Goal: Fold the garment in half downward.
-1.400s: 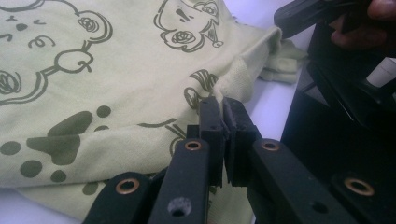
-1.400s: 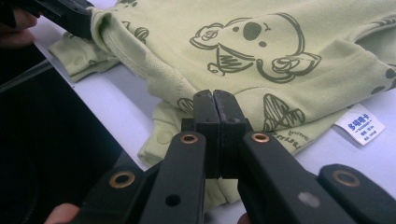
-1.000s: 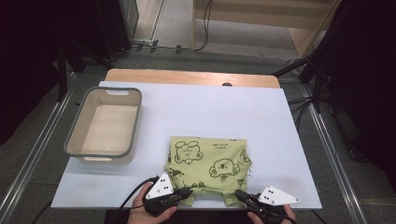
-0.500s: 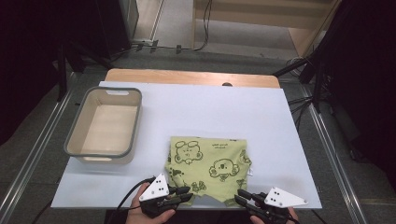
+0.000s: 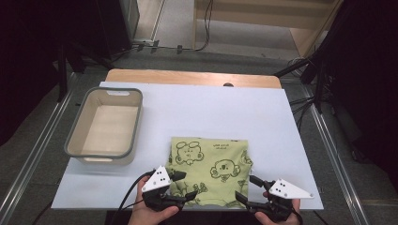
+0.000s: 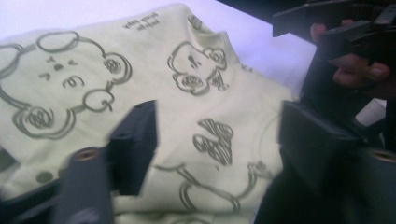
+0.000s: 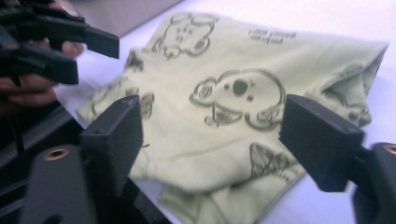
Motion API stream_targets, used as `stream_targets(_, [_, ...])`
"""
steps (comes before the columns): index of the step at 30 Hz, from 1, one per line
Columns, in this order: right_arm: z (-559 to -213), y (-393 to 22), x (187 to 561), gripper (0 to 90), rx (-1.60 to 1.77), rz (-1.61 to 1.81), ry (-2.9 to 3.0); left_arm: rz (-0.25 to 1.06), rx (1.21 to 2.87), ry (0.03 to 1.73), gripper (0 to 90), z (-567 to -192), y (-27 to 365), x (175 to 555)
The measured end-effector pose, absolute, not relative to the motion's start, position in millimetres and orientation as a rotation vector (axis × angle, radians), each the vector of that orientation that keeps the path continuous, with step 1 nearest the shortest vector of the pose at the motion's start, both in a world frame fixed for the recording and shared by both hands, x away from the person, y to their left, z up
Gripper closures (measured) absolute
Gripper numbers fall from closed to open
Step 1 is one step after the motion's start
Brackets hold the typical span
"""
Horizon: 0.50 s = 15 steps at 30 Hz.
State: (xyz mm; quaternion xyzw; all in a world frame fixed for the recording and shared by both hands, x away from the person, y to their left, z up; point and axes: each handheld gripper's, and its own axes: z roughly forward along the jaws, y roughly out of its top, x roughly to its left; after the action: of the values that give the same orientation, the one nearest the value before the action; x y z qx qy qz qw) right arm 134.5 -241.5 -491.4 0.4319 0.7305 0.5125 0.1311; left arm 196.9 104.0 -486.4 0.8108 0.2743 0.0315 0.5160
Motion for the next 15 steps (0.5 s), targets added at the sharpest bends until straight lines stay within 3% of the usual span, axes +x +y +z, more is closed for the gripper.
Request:
stream_targets(4, [-484.6, -243.6, 144.5, 0.0, 1.278, 1.473, 2.118, 0.07, 1.949, 0.671, 9.7, -483.0, 105.4, 206.7])
stream_targets(9, [-479.2, -249.8, 160.8, 0.0, 1.335, 1.425, 2.073, 0.077, 1.961, 0.686, 5.7, -474.3, 106.1, 222.7])
stream_targets(12, [-478.1, -255.4, 172.6, 36.8, 1.35, 1.428, 2.059, 0.101, 1.96, 0.707, 5.7, -468.9, 106.4, 232.4])
stream_targets(15, [-478.5, -256.0, 187.6, 50.9, 1.382, 1.378, 2.054, 0.118, 1.972, 0.753, 6.1, -466.4, 106.0, 244.1])
